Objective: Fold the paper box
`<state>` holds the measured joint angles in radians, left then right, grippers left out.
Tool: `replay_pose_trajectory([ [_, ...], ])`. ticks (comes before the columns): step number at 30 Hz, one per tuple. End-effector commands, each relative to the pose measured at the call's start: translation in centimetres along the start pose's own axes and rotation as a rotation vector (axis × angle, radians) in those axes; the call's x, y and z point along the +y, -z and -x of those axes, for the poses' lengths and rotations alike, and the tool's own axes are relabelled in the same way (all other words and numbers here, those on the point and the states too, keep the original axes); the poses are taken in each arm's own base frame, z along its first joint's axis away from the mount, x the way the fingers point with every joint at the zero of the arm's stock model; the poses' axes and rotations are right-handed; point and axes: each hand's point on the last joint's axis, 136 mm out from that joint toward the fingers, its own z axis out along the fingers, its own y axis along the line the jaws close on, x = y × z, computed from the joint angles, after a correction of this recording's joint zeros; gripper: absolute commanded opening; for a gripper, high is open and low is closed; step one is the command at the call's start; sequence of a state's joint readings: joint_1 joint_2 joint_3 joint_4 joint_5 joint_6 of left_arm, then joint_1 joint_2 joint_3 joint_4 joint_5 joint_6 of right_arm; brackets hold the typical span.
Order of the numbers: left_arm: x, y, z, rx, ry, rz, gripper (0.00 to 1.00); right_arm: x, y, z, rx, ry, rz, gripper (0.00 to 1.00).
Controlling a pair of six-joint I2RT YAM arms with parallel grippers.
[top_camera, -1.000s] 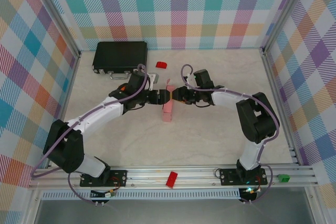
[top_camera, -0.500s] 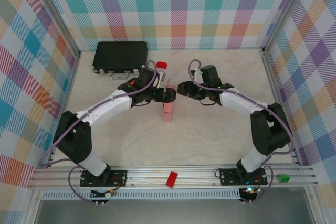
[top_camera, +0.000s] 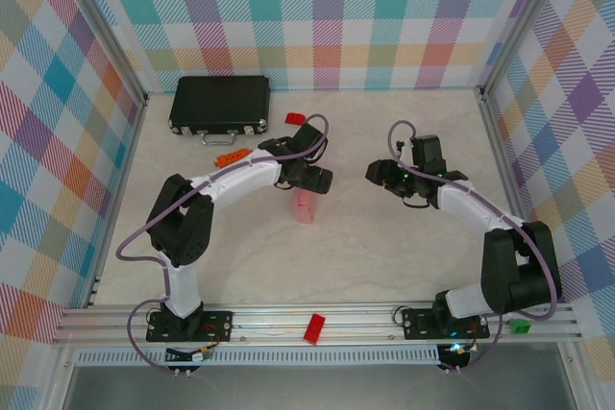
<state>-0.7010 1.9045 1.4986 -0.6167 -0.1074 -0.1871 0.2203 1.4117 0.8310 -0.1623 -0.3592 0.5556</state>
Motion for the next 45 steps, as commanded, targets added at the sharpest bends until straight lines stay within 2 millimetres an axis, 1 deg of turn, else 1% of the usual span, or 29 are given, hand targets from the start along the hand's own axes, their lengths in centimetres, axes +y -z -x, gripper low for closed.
replay_pose_trajectory([
  [1,-0.2,0.4,-0.6,0.037,-0.101,0.046,0.75,-0.3,0.8,-0.2,0.000,0.014,0.005,0.56],
  [4,-0.7,0.5,-1.1,0.053,-0.159,0.026,0.59,-0.8,0.9,-0.3,0.002,0.009,-0.002,0.56],
  [8,-0.4,0.9,-1.2,0.061,-0.212,0.034,0.52,-1.2,0.8,-0.5,0.008,0.005,-0.008,0.56],
  [11,-0.7,1.4,-1.1,0.056,-0.274,0.015,0.52,-1.4,0.8,-0.7,0.011,0.005,-0.014,0.57],
  [16,-2.1,1.5,-1.2,0.042,-0.433,-0.071,0.52,-2.1,1.3,-0.6,0.004,0.005,-0.039,0.57],
  [20,-2.9,1.5,-0.8,-0.019,-0.571,-0.117,0.53,-2.6,2.0,-0.5,-0.007,0.005,-0.054,0.57],
  [23,-4.2,2.0,-0.6,-0.080,-0.671,-0.205,0.53,-2.9,2.3,-0.5,-0.015,0.003,-0.060,0.58],
  [25,-5.1,2.1,-0.9,-0.095,-0.753,-0.268,0.53,-3.2,2.6,-0.5,-0.019,0.000,-0.065,0.58],
  [29,-6.1,1.8,-2.4,-0.042,-0.888,-0.365,0.53,-3.6,3.0,-0.6,-0.025,-0.009,-0.072,0.58],
  [32,-6.3,1.6,-2.8,-0.020,-0.958,-0.399,0.53,-3.7,3.2,-0.6,-0.030,-0.013,-0.072,0.58],
  [38,-6.7,1.4,-3.2,-0.051,-1.131,-0.434,0.53,-3.9,3.2,-0.9,-0.031,-0.026,-0.068,0.59],
  [43,-6.8,0.8,-2.9,-0.096,-1.240,-0.442,0.53,-4.2,3.1,-1.2,-0.030,-0.035,-0.071,0.58],
  [45,-6.9,0.7,-2.7,-0.101,-1.262,-0.452,0.55,-4.3,3.1,-1.3,-0.026,-0.037,-0.068,0.59],
])
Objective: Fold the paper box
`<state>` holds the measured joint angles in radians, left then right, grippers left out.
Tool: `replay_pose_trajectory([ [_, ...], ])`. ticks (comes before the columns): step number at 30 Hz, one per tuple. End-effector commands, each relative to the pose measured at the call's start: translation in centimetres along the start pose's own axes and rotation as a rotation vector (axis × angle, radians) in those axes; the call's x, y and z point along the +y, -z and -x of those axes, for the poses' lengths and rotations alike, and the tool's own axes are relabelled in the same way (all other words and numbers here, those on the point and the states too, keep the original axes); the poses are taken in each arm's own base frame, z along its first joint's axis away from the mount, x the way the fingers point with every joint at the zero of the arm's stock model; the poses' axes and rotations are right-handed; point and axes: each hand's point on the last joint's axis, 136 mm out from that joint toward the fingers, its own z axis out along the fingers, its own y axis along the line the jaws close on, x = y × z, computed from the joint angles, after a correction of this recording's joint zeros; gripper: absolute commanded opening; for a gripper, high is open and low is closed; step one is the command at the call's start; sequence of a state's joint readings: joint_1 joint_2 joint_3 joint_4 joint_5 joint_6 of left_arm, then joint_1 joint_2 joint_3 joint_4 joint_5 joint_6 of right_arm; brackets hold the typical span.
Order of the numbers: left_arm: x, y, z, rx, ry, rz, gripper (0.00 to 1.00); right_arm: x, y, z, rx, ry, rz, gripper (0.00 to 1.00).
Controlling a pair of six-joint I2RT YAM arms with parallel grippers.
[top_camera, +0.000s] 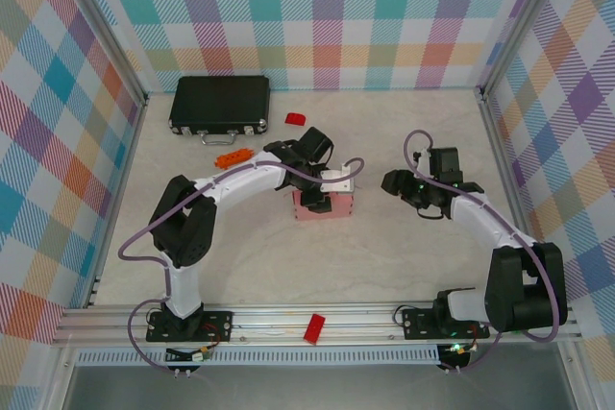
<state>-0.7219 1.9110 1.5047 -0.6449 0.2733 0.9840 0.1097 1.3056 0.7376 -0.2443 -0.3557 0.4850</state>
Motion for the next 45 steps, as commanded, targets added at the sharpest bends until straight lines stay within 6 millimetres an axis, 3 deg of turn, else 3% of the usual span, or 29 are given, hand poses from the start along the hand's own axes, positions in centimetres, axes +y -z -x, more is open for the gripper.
replay_pose_trajectory([
  [1,0.3,-0.5,0.1,-0.028,-0.101,-0.041,0.56,-0.1,0.4,-0.2,-0.007,-0.002,0.009,0.59],
  [8,1.7,-0.2,0.9,-0.039,-0.118,-0.003,0.72,-0.1,0.8,-0.3,-0.015,0.025,0.003,0.59],
  [11,2.1,0.4,1.3,-0.044,-0.117,0.021,0.83,0.2,1.0,-0.1,-0.018,0.048,0.004,0.61],
  [13,2.2,1.2,1.7,-0.050,-0.117,0.030,0.85,0.4,1.2,0.2,-0.022,0.069,0.005,0.61],
  [21,2.5,6.5,3.9,-0.115,-0.007,0.094,0.94,2.6,2.2,2.3,-0.065,0.223,0.047,0.64],
  [27,4.9,12.6,4.7,-0.262,0.288,0.262,0.95,5.3,2.8,3.4,-0.100,0.442,0.147,0.67],
  [29,6.1,14.7,4.0,-0.324,0.439,0.310,0.96,6.1,3.2,3.6,-0.106,0.506,0.176,0.67],
  [31,7.8,16.6,1.8,-0.343,0.641,0.385,0.97,7.0,3.7,3.6,-0.098,0.555,0.203,0.67],
  [36,8.7,18.4,-4.0,-0.352,1.022,0.429,0.95,8.5,4.6,3.3,-0.024,0.530,0.252,0.66],
  [40,7.8,17.2,-7.2,-0.357,1.203,0.368,0.94,9.0,4.4,2.1,0.052,0.503,0.277,0.64],
  [45,5.4,14.9,-7.1,-0.367,1.200,0.229,0.92,9.0,4.0,0.4,0.107,0.511,0.257,0.62],
])
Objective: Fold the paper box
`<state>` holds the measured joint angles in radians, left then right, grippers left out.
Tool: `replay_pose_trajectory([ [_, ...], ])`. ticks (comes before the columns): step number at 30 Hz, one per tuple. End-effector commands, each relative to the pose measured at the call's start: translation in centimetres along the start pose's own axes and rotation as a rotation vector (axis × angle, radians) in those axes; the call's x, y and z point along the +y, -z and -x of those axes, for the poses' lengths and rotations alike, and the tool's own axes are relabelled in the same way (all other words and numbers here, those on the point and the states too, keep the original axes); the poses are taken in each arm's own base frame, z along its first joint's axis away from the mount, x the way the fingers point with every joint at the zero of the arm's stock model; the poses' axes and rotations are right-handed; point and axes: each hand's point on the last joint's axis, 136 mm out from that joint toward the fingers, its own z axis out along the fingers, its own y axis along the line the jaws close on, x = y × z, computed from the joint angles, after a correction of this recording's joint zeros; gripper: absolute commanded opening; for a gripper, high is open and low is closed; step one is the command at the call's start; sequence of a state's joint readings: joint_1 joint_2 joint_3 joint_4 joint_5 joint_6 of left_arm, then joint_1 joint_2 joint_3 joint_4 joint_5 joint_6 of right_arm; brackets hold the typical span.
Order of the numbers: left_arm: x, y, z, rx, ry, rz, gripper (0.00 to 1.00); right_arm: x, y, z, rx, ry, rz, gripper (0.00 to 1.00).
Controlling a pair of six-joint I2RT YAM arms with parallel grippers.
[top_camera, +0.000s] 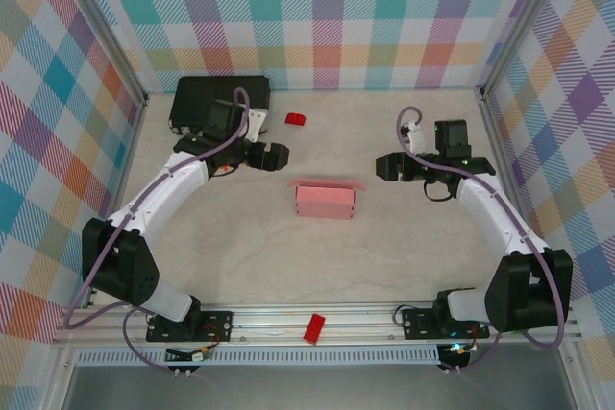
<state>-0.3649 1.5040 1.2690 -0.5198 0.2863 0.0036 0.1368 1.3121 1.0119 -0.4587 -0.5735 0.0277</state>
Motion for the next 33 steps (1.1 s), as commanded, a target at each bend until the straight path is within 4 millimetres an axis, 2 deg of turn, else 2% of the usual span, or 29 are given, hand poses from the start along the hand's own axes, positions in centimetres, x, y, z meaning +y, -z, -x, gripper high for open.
replay_pose_trajectory([
  [1,-2.3,0.5,-0.8,0.006,0.051,-0.124,0.90,1.2,-0.4,-1.6,0.077,0.002,0.038,0.61],
  [4,-2.9,-0.1,-2.0,0.043,0.069,-0.175,0.83,1.7,-0.9,-2.3,0.112,0.008,0.033,0.59],
  [8,-3.2,-1.1,-3.3,0.062,0.107,-0.199,0.79,2.3,-1.9,-3.2,0.147,0.024,0.026,0.55],
  [11,-4.0,-1.2,-3.5,0.047,0.104,-0.245,0.75,2.4,-2.6,-3.5,0.158,0.037,0.017,0.55],
  [18,-5.0,-1.9,-4.0,0.057,0.073,-0.277,0.75,2.1,-3.5,-3.8,0.170,0.029,0.001,0.55],
  [28,-5.5,-2.6,-4.3,0.062,0.028,-0.271,0.74,1.7,-4.5,-4.2,0.180,0.027,-0.006,0.55],
  [33,-5.7,-3.0,-4.7,0.084,0.023,-0.270,0.67,1.6,-4.9,-4.5,0.195,0.018,-0.003,0.54],
])
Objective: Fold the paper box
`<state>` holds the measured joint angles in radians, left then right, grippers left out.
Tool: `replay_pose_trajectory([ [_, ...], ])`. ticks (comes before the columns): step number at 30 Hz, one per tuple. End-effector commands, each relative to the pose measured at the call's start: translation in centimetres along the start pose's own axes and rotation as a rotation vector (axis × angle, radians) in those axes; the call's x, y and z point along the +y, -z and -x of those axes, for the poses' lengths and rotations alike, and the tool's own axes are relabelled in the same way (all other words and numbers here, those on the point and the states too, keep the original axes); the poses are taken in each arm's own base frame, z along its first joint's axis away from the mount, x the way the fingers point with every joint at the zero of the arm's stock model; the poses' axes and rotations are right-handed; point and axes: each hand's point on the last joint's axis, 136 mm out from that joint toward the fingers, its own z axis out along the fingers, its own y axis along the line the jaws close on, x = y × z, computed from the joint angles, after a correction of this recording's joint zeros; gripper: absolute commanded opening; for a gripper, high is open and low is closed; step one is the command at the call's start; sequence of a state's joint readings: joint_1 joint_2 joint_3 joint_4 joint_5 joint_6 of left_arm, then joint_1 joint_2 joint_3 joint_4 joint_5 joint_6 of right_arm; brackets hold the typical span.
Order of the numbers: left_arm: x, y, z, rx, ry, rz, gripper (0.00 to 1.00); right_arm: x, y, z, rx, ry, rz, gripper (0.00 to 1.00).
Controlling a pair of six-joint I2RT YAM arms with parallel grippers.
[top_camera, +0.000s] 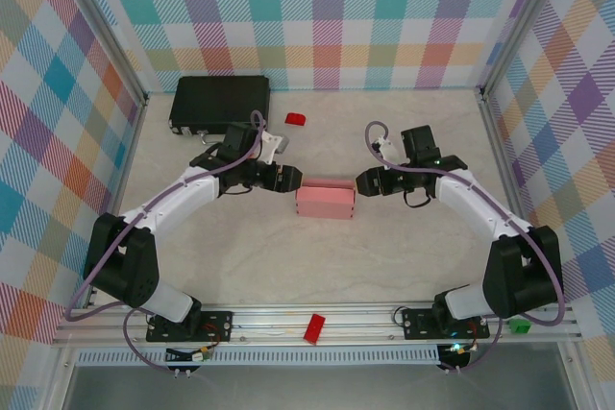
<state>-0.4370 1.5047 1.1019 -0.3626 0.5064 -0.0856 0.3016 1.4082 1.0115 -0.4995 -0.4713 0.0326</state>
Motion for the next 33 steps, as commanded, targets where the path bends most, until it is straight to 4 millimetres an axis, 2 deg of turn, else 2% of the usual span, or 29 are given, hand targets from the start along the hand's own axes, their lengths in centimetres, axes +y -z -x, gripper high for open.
replay_pose_trajectory([
  [1,-0.4,-0.5,-0.4,0.020,-0.019,-0.012,0.67,0.1,-0.5,-0.2,0.010,-0.003,0.014,0.54],
  [9,-0.3,-1.1,-1.3,0.062,-0.017,-0.001,0.64,0.2,-0.9,-0.6,0.025,-0.005,0.022,0.47],
  [33,-0.7,-1.8,-2.7,0.109,-0.005,-0.019,0.42,0.2,-1.5,-1.2,0.051,-0.013,0.019,0.36],
])
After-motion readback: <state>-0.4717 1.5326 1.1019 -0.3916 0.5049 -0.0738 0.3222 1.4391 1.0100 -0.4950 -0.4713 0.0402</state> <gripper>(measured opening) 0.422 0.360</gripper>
